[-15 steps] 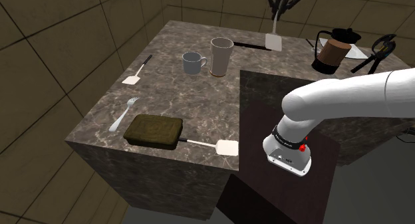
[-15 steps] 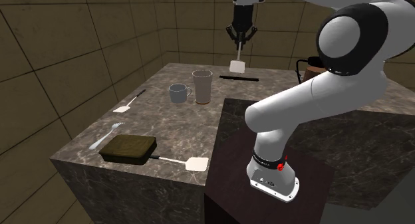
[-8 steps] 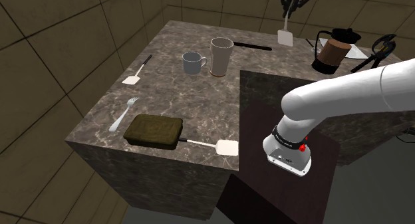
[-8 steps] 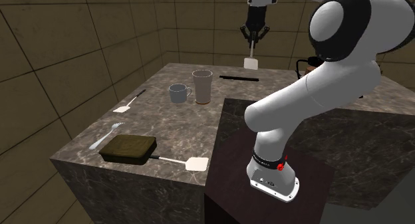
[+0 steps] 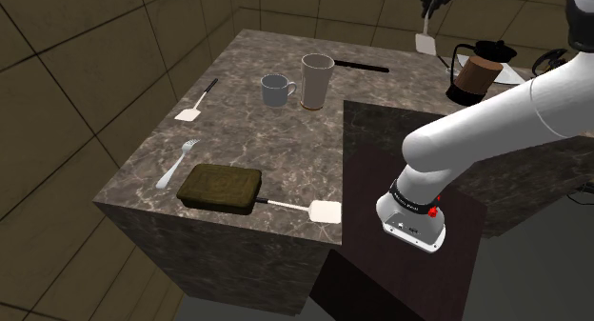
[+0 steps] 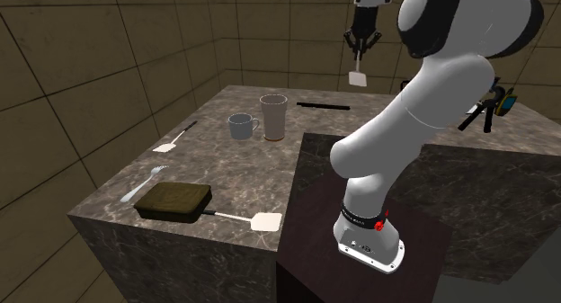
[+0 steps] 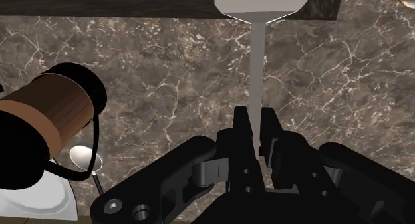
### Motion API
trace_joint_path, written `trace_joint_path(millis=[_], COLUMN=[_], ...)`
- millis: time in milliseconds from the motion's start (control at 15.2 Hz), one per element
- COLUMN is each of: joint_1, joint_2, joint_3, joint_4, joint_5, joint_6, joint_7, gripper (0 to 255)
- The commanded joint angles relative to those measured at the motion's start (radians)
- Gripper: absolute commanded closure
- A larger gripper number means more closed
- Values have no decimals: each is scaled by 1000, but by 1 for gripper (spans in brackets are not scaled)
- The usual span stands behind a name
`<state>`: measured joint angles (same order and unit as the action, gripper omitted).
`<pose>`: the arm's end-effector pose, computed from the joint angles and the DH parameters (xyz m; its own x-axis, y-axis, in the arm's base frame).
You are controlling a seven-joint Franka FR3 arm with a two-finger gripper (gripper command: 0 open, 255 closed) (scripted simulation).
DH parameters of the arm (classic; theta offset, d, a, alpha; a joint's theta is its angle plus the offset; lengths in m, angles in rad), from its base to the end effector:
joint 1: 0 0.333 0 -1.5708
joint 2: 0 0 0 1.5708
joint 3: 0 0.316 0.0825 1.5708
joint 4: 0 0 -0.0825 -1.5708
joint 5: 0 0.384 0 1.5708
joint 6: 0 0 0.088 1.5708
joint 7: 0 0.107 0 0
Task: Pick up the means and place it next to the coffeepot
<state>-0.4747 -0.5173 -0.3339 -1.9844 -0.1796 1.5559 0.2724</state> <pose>0.2330 -0.3258 0.6563 0.4933 -0.8674 0.0657 -0.8692 -0.4945 -0.0015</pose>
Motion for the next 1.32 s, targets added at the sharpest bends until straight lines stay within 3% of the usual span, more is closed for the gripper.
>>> trace_joint_path(millis=[0,462,726,792,1254], joint_1=[-3,-12,-38,-60,-58], joint_2=[53,279,446,533,496], joint_3=[-47,-207,-300,-340,-326], joint_4=[47,256,413,496,364], joint_5=[-2,56,144,200,177], joint_6=[12,34,25,11,114], joint_7=[-53,-241,-367,-428,-412], gripper=[255,255,255,255,255])
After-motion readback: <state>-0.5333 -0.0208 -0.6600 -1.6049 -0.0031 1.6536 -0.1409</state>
